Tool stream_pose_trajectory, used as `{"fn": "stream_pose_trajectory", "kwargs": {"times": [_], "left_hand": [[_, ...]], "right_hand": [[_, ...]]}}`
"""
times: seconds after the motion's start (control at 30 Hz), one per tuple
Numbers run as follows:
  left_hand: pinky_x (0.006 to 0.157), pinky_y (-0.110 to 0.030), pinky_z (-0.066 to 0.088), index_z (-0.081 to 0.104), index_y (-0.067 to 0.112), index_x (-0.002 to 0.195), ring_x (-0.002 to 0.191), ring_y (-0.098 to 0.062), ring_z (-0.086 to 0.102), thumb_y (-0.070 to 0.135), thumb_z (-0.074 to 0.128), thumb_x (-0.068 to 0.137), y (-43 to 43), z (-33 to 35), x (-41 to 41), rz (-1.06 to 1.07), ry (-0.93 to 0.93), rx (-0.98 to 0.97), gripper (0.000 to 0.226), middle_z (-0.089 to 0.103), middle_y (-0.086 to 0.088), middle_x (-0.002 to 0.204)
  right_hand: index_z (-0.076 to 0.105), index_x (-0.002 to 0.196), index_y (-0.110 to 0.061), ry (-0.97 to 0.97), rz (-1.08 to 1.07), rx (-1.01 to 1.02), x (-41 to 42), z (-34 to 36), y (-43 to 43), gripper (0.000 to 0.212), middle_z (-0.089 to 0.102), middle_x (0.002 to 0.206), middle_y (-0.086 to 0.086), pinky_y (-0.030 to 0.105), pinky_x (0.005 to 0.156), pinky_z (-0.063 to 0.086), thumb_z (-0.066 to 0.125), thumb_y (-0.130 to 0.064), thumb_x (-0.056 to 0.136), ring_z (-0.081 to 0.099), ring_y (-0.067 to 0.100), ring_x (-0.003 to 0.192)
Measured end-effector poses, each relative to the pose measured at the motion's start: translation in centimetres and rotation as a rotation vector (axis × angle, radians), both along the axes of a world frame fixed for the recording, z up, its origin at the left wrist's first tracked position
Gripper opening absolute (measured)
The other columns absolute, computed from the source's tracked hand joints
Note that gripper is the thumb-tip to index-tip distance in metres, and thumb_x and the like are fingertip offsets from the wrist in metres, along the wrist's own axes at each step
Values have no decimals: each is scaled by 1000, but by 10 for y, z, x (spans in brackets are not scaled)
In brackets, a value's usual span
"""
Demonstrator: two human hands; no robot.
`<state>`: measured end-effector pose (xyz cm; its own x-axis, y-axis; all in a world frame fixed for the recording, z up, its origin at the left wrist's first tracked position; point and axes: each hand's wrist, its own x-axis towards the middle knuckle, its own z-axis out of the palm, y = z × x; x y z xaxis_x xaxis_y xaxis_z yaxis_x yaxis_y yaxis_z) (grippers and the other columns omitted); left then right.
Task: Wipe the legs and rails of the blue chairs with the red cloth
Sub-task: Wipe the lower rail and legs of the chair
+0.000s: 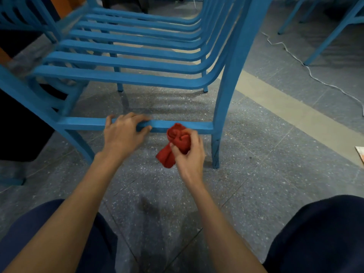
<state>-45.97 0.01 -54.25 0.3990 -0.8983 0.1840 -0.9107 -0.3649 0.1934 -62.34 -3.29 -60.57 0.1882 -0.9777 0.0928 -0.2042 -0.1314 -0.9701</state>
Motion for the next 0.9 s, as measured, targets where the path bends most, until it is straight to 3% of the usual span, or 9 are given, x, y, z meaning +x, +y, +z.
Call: {"fn": "stream_pose_trajectory", "kwargs": {"times": [0.13, 0.3, 0.4, 0.5, 0.6, 0.67, 0.77, 0.9], "left_hand": [[107, -48, 26, 60, 28, 119, 106, -25, 58, 60, 44, 88, -18, 17, -15, -33, -10, 129, 47, 65, -3, 114], [85, -37, 45, 56, 26, 126, 107, -21, 57, 51, 56, 87, -56, 8, -68, -284, 219, 142, 46, 62, -1, 118], [89, -39, 48, 57, 23, 126, 108, -20, 57, 40, 61, 88, -73, 1, -92, -380, 280, 150, 43, 62, -1, 120], [91, -43, 47, 58, 21, 126, 110, -21, 57, 32, 61, 89, -79, -7, -101, -389, 275, 109, 39, 63, 0, 122], [91, -42, 47, 60, 19, 126, 108, -24, 59, 29, 59, 91, -79, -17, -106, -368, 236, 37, 36, 64, -1, 120], [91, -35, 45, 62, 17, 123, 107, -24, 60, 27, 59, 91, -77, -21, -110, -362, 208, -9, 34, 65, 0, 120], [86, -31, 42, 64, 12, 119, 104, -24, 61, 23, 61, 90, -78, -25, -117, -334, 173, -63, 31, 66, -1, 118], [79, -32, 43, 66, 12, 116, 94, -28, 61, 22, 62, 89, -76, -30, -117, -333, 147, -115, 29, 69, -4, 108]], "right_hand": [[59, 105, -21, -164, -218, 0, -23, -9, 11, 32, 54, 105, 2, 12, 83, 41, 64, -14, 74, 52, -2, 92], [55, 95, -25, -378, -559, 105, -78, -31, -4, 27, 59, 93, -2, 18, 77, 45, 58, -6, 75, 56, 3, 82], [52, 97, -20, -483, -643, 174, -115, -46, -27, 26, 55, 84, -10, 13, 66, 44, 58, -4, 78, 53, -8, 67], [54, 102, -21, -530, -686, 343, -141, -75, -46, 26, 59, 90, -7, 14, 65, 46, 68, -16, 81, 56, 2, 76], [63, 90, -24, -377, -639, 455, -149, -108, -60, 9, 65, 92, 3, 25, 67, 49, 70, -24, 85, 61, 18, 83], [65, 85, -21, -236, -551, 499, -146, -128, -69, 4, 68, 87, 6, 24, 62, 51, 66, -18, 86, 62, 22, 81], [70, 84, -20, -109, -440, 541, -136, -153, -82, 10, 73, 85, 4, 33, 76, 56, 63, -26, 83, 68, 22, 82], [73, 97, -12, 103, -375, 549, -123, -164, -91, 15, 71, 87, 9, 24, 71, 44, 64, -20, 88, 64, 21, 81]]}}
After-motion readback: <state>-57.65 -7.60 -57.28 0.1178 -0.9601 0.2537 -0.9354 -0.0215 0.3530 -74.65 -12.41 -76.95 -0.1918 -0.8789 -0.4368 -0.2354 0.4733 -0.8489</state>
